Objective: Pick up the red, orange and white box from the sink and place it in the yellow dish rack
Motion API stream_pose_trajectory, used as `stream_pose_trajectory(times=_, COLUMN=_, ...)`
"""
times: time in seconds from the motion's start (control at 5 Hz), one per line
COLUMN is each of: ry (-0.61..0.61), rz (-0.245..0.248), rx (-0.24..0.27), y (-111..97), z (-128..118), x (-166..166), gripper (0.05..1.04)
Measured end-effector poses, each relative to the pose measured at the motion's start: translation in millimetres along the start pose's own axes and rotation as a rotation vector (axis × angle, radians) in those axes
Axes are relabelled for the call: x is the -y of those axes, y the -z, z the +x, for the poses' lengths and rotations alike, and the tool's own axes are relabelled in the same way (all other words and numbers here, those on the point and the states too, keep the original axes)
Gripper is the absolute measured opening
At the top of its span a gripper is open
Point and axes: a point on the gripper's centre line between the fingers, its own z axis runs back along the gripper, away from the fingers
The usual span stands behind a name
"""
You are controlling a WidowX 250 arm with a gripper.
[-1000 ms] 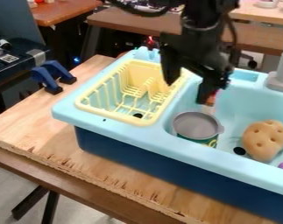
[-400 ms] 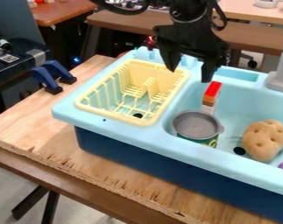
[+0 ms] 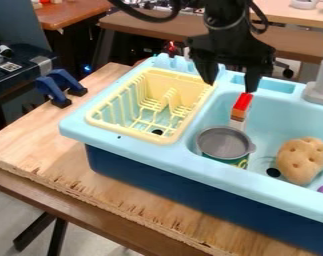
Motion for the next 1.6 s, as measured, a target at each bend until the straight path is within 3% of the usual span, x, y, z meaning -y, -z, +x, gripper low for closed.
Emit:
stream_pose_trajectory(times=0.4, ry=-0.053, rz=-0.064, rx=-0.071, y=17.4, z=-2.5, x=11.8, gripper=1.001)
stream_pose_trajectory(times=0.6, ry=-0.053, rz=-0.06, rx=-0.12, y=24.0, z=-3.1, x=14.7, gripper=1.001)
stream_pose_trajectory(times=0.8, ry=-0.025, rz=-0.041, rx=-0.225, y=31.4, z=-5.8, x=14.6, gripper=0.944)
stream_pose_trajectory(times=1.0, ry=-0.017, rz=-0.023, rx=-0.291, y=36.0, z=-10.7, x=7.7, gripper=0.658)
stream_pose_trajectory(times=1.2, ry=-0.022, rz=-0.021, rx=-0.294, y=36.4, z=-10.5, x=3.7, gripper=0.391)
stream_pose_trajectory(times=1.6, ry=0.02, rz=-0.016, rx=-0.29, y=31.5, z=-9.8, x=3.8, gripper=0.371)
